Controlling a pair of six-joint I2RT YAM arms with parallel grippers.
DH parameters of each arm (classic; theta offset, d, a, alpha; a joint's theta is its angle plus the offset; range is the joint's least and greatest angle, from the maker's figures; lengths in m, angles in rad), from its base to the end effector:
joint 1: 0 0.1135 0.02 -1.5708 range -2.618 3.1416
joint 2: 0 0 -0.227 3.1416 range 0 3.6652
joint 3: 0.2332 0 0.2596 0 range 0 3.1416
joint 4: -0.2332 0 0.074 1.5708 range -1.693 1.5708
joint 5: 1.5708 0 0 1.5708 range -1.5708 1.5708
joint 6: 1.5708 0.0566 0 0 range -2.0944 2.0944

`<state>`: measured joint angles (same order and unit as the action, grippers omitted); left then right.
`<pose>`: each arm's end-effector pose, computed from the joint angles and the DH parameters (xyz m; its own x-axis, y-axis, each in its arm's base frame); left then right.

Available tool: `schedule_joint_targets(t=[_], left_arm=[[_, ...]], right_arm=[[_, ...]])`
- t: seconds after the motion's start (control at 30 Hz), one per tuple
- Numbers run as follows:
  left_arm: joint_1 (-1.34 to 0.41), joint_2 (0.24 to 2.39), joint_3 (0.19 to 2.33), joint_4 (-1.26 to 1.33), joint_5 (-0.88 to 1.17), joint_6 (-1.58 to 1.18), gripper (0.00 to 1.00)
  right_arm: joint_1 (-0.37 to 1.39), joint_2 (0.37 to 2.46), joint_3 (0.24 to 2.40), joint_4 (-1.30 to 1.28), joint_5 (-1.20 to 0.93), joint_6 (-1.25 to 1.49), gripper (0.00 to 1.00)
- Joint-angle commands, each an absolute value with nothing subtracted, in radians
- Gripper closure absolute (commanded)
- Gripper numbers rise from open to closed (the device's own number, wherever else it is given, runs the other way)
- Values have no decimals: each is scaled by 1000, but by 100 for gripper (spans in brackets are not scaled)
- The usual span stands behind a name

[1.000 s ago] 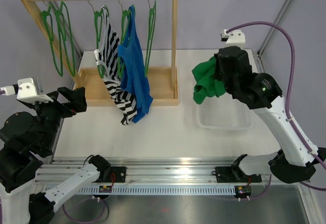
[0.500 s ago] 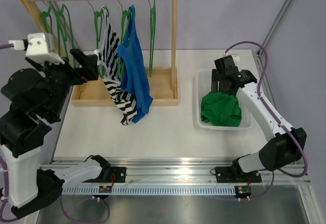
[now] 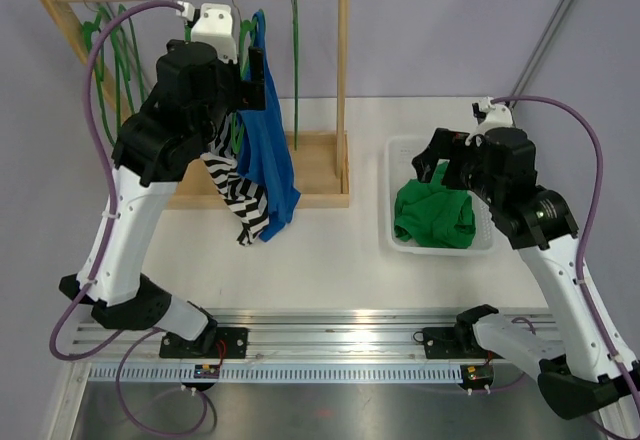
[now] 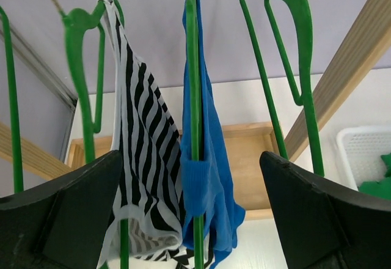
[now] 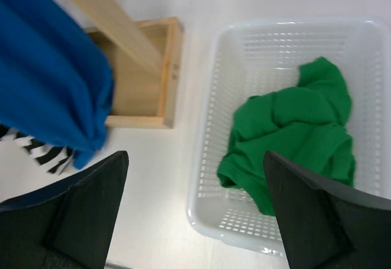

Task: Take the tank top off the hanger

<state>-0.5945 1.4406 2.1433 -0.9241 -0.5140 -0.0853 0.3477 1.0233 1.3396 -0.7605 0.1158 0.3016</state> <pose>0.2349 -0.1252 0.5205 -0.1890 0.0382 -0.9812 0.0745 0.9969 0.0245 0.2286 0.0759 0.3869 -0.4572 0.1482 -0.8769 -0.1095 0.9691 0.2208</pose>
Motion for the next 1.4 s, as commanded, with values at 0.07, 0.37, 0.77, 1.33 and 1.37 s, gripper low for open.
schedule_joint_targets(t=[0.07, 0.37, 0.77, 1.33, 1.37], left_arm=[[-505, 1551, 2318, -917, -399, -40, 11], [-382, 1658, 2408, -942, -215, -60, 35], [-353, 1743, 2453, -931, -124, -60, 68], [-354, 1612, 2389, -786, -124, -178, 100], [-354, 1589, 2382, -779, -127, -190, 100]], right_arm=[[348, 976, 1278, -693, -175, 334, 3], [348, 953, 1227, -696, -244, 341, 8], [347, 972, 1207, -695, -272, 331, 11], [347, 982, 1201, -690, -293, 313, 12], [348, 980, 1201, -690, -293, 313, 12]])
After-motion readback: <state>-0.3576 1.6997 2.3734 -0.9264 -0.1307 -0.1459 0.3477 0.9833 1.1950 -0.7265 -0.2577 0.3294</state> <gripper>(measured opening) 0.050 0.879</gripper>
